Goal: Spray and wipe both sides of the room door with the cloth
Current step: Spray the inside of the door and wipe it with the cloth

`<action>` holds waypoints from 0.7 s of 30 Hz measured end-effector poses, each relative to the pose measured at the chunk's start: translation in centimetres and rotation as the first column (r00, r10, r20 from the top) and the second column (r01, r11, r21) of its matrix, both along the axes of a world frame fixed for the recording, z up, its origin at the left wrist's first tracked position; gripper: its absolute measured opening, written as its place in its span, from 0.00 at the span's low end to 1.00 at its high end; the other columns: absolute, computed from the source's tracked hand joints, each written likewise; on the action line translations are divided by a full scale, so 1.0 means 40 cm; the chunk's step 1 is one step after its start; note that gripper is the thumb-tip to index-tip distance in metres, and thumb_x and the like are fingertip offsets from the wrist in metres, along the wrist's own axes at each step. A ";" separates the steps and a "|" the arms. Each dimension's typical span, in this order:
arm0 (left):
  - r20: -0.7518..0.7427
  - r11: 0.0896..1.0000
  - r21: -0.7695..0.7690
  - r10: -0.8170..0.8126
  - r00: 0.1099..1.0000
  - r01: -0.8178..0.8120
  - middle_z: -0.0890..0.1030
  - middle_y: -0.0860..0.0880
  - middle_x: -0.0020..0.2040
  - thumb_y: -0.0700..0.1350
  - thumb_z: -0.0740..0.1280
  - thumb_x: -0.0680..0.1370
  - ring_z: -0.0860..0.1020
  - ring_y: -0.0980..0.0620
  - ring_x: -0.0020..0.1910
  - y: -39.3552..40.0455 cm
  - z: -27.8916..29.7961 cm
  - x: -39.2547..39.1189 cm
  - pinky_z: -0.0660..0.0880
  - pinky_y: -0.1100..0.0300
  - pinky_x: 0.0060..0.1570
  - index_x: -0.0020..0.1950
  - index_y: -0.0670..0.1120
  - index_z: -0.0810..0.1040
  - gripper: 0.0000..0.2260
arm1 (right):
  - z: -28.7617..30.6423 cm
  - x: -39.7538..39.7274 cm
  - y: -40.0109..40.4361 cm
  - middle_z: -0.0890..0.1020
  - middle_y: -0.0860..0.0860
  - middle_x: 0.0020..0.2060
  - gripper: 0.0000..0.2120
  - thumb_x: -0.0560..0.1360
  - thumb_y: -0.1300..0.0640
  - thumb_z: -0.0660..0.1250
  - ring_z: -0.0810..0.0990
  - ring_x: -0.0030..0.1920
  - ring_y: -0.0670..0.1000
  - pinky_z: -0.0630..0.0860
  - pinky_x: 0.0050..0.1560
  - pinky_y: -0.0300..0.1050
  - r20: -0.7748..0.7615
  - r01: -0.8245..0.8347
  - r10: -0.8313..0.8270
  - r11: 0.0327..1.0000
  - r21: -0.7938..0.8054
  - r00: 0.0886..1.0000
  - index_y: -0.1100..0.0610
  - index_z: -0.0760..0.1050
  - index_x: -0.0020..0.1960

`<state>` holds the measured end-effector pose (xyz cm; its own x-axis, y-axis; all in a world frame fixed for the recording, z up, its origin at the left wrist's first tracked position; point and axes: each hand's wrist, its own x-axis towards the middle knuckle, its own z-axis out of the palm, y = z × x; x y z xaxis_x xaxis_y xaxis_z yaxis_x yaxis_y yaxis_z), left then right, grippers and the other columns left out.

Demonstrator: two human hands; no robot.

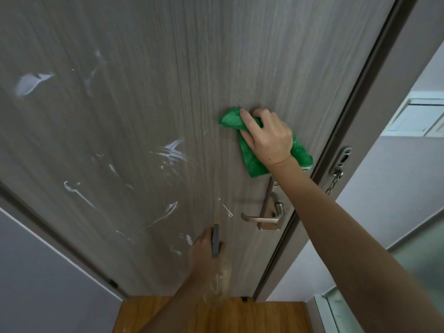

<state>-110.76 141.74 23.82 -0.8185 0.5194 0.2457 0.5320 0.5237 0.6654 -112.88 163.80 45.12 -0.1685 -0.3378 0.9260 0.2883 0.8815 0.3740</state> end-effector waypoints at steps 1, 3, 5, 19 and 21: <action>0.019 1.000 -0.004 0.001 1.000 -0.001 0.79 0.50 0.37 0.37 0.71 0.70 0.73 0.58 0.31 -0.002 -0.001 0.001 0.60 0.74 0.28 0.49 0.42 0.80 0.08 | 0.000 0.000 0.000 0.79 0.53 0.37 0.10 0.79 0.52 0.63 0.73 0.29 0.50 0.67 0.24 0.41 0.002 -0.006 0.006 1.000 -0.004 1.000 0.55 0.73 0.58; 0.031 1.000 -0.015 0.004 1.000 -0.004 0.77 0.52 0.36 0.38 0.71 0.70 0.73 0.58 0.30 -0.007 -0.006 0.004 0.60 0.75 0.29 0.47 0.43 0.79 0.06 | -0.001 -0.001 -0.001 0.79 0.53 0.37 0.10 0.80 0.52 0.63 0.74 0.29 0.50 0.68 0.24 0.42 0.005 -0.015 0.015 1.000 -0.009 1.000 0.55 0.73 0.58; 0.024 0.999 -0.042 -0.020 1.000 0.021 0.74 0.54 0.33 0.39 0.70 0.69 0.71 0.59 0.28 -0.012 -0.010 0.009 0.59 0.75 0.28 0.42 0.44 0.77 0.04 | -0.001 -0.002 -0.001 0.80 0.53 0.37 0.10 0.79 0.52 0.64 0.74 0.29 0.50 0.68 0.24 0.42 0.007 -0.015 0.016 1.000 -0.012 1.000 0.55 0.73 0.58; 0.203 0.963 0.117 0.217 0.955 -0.243 0.76 0.48 0.31 0.45 0.67 0.74 0.77 0.48 0.29 -0.222 0.027 -0.051 0.75 0.53 0.30 0.43 0.45 0.74 0.05 | -0.083 0.028 -0.057 0.79 0.56 0.39 0.11 0.77 0.55 0.68 0.76 0.33 0.53 0.69 0.27 0.42 0.089 -0.099 0.113 0.984 -0.151 0.990 0.57 0.74 0.58; 0.182 0.968 0.138 0.183 0.966 -0.210 0.75 0.50 0.31 0.46 0.64 0.72 0.76 0.50 0.28 -0.259 0.032 -0.054 0.74 0.52 0.30 0.42 0.46 0.74 0.05 | -0.160 0.055 -0.096 0.79 0.56 0.39 0.11 0.77 0.56 0.68 0.76 0.33 0.53 0.70 0.26 0.42 0.168 -0.087 0.127 0.970 -0.227 0.978 0.56 0.74 0.58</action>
